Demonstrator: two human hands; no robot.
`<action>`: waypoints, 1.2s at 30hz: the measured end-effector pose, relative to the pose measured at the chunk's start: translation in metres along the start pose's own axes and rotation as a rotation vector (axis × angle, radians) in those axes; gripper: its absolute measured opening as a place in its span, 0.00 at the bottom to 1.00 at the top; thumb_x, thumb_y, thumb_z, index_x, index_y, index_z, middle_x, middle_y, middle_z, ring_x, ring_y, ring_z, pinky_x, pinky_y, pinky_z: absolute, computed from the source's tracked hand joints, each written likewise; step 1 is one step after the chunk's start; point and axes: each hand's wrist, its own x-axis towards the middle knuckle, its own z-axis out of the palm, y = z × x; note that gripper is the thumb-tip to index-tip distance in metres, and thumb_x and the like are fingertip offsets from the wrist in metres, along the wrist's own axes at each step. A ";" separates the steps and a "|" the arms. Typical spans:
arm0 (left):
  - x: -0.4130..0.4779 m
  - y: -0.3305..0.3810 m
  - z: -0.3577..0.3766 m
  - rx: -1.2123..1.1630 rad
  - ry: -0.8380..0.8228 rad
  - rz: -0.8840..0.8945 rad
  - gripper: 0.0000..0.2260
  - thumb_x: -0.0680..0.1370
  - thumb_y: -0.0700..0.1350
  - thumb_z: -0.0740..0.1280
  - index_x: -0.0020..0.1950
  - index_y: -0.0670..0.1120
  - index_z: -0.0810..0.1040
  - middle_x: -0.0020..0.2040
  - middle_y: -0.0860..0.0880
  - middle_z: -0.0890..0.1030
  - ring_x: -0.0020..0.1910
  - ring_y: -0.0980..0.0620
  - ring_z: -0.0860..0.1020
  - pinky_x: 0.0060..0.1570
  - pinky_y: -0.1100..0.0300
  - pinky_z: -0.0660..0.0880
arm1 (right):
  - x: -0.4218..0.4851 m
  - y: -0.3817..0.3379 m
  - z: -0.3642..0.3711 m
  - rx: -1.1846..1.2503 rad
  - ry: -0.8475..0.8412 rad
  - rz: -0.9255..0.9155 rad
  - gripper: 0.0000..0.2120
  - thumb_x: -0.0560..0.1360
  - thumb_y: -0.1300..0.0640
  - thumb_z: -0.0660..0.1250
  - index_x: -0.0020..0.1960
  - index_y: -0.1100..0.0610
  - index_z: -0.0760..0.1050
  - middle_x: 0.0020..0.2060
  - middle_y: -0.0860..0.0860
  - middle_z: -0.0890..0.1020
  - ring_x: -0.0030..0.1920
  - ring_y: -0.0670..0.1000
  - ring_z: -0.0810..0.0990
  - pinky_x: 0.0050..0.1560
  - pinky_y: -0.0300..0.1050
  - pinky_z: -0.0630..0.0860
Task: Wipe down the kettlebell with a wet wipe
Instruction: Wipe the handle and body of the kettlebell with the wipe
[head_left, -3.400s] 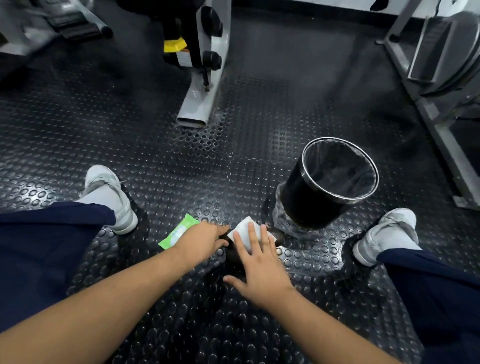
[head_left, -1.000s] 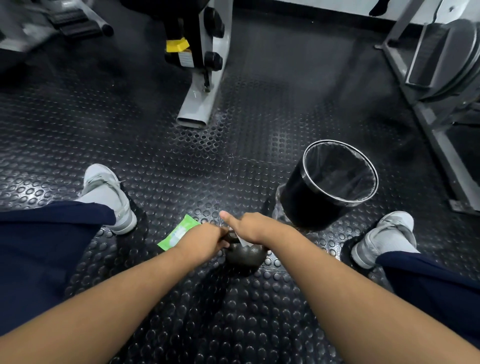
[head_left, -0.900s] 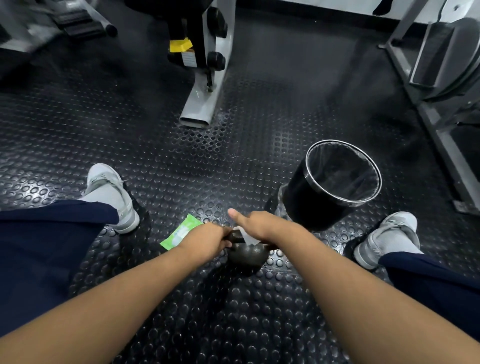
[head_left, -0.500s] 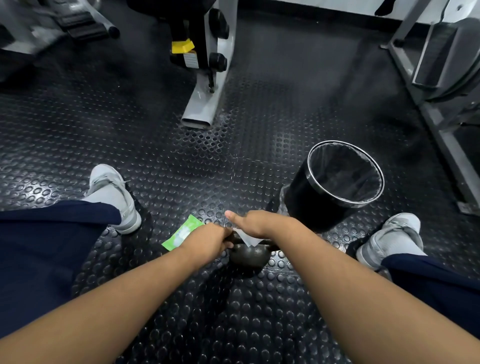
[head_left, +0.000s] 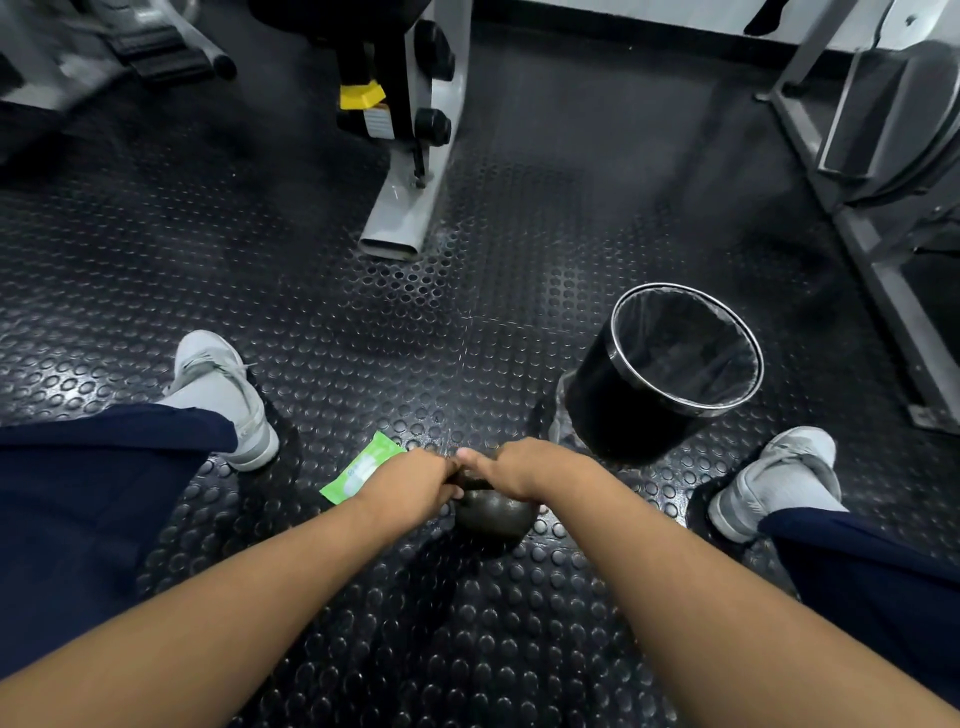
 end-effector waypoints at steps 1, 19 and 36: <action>0.000 0.000 0.000 0.005 -0.002 -0.003 0.11 0.82 0.52 0.65 0.61 0.51 0.80 0.51 0.48 0.84 0.48 0.47 0.82 0.46 0.53 0.78 | 0.000 0.002 -0.001 -0.010 -0.002 0.009 0.43 0.81 0.27 0.41 0.79 0.57 0.68 0.79 0.59 0.67 0.78 0.60 0.66 0.75 0.56 0.64; -0.001 0.005 -0.002 -0.009 -0.002 -0.031 0.07 0.82 0.48 0.66 0.57 0.49 0.82 0.48 0.52 0.84 0.44 0.52 0.81 0.37 0.64 0.67 | 0.001 -0.005 0.024 0.129 0.175 -0.061 0.42 0.81 0.27 0.43 0.75 0.58 0.71 0.72 0.60 0.76 0.71 0.61 0.74 0.70 0.58 0.71; -0.004 0.003 -0.001 0.028 0.049 -0.009 0.07 0.80 0.42 0.65 0.55 0.51 0.81 0.50 0.48 0.85 0.44 0.47 0.80 0.39 0.59 0.70 | -0.004 -0.002 0.050 0.096 0.360 -0.227 0.33 0.84 0.34 0.46 0.73 0.57 0.72 0.69 0.57 0.77 0.70 0.58 0.73 0.73 0.55 0.67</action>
